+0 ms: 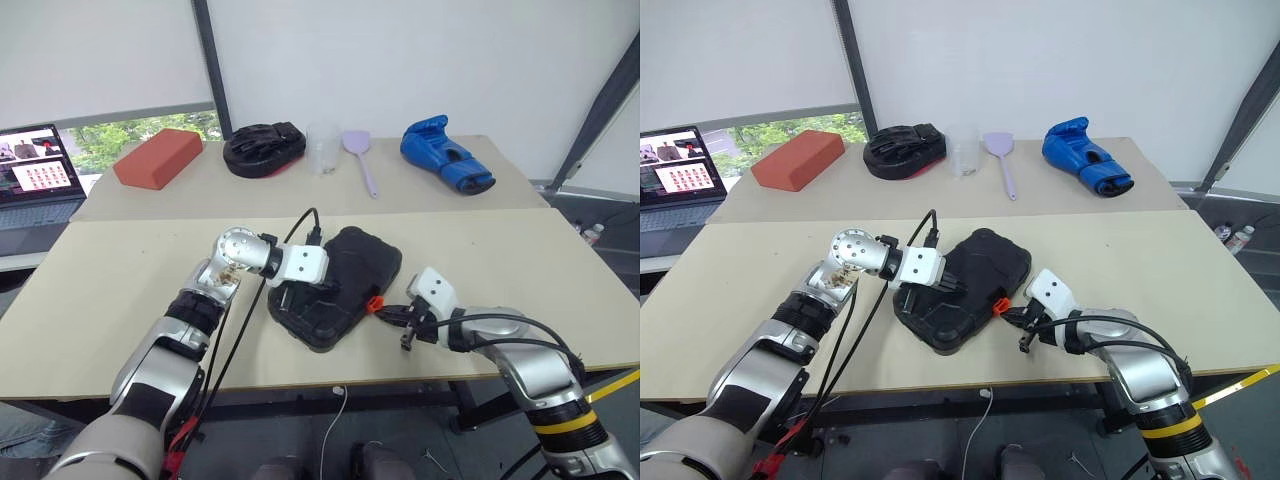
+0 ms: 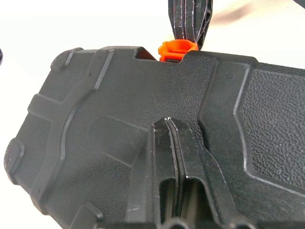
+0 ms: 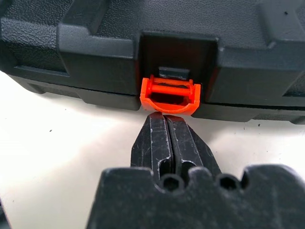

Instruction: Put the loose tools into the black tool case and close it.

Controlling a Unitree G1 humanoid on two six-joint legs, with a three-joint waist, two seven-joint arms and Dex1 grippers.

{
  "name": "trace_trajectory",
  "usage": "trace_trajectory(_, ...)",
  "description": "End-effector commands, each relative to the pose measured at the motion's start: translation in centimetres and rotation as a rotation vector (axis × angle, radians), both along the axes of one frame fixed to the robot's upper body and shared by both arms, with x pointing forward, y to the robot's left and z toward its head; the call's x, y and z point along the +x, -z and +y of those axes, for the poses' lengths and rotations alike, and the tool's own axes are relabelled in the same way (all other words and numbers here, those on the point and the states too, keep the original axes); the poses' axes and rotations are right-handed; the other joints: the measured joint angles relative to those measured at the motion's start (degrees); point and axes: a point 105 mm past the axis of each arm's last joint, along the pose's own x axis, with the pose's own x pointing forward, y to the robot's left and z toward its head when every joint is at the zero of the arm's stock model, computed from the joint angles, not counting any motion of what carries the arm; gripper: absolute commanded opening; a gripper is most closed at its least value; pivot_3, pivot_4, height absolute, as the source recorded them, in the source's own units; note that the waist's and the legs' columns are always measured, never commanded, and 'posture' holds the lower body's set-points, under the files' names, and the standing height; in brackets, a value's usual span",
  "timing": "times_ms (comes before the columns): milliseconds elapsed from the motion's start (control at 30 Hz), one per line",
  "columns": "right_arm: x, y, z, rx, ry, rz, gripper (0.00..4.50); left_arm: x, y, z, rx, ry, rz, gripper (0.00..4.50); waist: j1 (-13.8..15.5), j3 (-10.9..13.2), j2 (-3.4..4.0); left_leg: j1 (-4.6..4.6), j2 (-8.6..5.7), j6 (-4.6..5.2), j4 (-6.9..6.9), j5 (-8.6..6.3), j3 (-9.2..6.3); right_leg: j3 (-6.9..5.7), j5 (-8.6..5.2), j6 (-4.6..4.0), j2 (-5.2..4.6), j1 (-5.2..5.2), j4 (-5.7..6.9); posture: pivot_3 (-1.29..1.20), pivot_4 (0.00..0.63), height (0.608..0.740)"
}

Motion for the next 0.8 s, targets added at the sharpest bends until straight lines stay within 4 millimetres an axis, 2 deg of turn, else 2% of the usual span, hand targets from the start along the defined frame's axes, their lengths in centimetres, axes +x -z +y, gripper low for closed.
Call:
trace_trajectory(33,0.8,-6.2,2.1,0.046,-0.098,-0.250,0.00,-1.8,6.2,1.3,0.183,0.003,0.175,0.07,-0.2,0.0,0.00,0.00,0.00,0.00,0.00,0.00,0.00,0.00,0.00,0.00,0.00,-0.01,0.00,0.00,0.150,0.740)
trace_trajectory(167,1.1,-6.6,1.8,0.037,-0.102,-0.258,0.00,-1.8,6.4,1.5,0.187,-0.003,0.177,0.07,-0.4,-0.1,0.04,0.01,0.02,-0.01,-0.03,0.00,0.01,0.01,0.00,0.00,0.03,-0.03,0.00,0.00,0.150,0.740)
trace_trajectory(367,1.0,-5.7,2.1,0.030,-0.115,-0.236,0.00,-1.7,6.4,1.8,0.183,-0.022,0.179,0.07,-0.1,-0.5,-0.03,0.04,0.04,-0.01,-0.11,0.00,-0.01,0.00,-0.01,0.00,0.05,-0.03,-0.03,0.00,0.150,0.740)
trace_trajectory(500,0.1,-5.7,0.6,0.044,-0.096,-0.190,0.00,-0.6,5.0,3.4,0.108,-0.134,0.205,0.07,0.2,-0.7,-0.09,0.03,0.00,0.06,-0.12,-0.04,-0.06,0.01,-0.03,-0.01,0.05,-0.01,-0.07,0.00,0.150,0.740)
trace_trajectory(567,-0.5,-6.3,-0.6,0.084,-0.078,-0.152,0.59,0.0,3.5,4.5,0.038,-0.198,0.229,0.00,0.0,-0.7,-0.10,-0.01,-0.03,0.12,-0.11,-0.07,-0.04,0.03,-0.03,0.00,0.03,-0.02,-0.13,0.00,0.150,0.740)
trace_trajectory(633,-1.1,-7.1,-2.2,0.127,-0.064,-0.114,1.04,0.1,1.5,5.9,-0.054,-0.261,0.301,0.53,-0.5,-0.6,-0.11,-0.03,-0.02,0.13,-0.12,-0.08,-0.02,0.04,-0.03,0.00,0.04,-0.09,-0.15,0.00,0.150,0.740)
trace_trajectory(700,-2.0,-8.1,-3.7,0.148,-0.078,-0.078,1.76,-0.4,-0.3,8.0,-0.116,-0.306,0.360,1.11,-1.0,-0.6,-0.10,-0.11,0.02,0.12,-0.16,-0.08,0.00,0.03,-0.04,0.00,0.08,-0.22,-0.12,0.00,0.150,0.740)
trace_trajectory(800,-3.9,-9.6,-6.5,0.112,-0.139,-0.009,2.78,-2.4,-3.3,11.8,-0.182,-0.365,0.438,2.20,-1.4,-0.4,-0.03,-0.13,0.07,0.11,-0.37,-0.06,0.01,0.02,-0.11,-0.09,0.12,-0.34,-0.10,0.00,0.150,0.740)
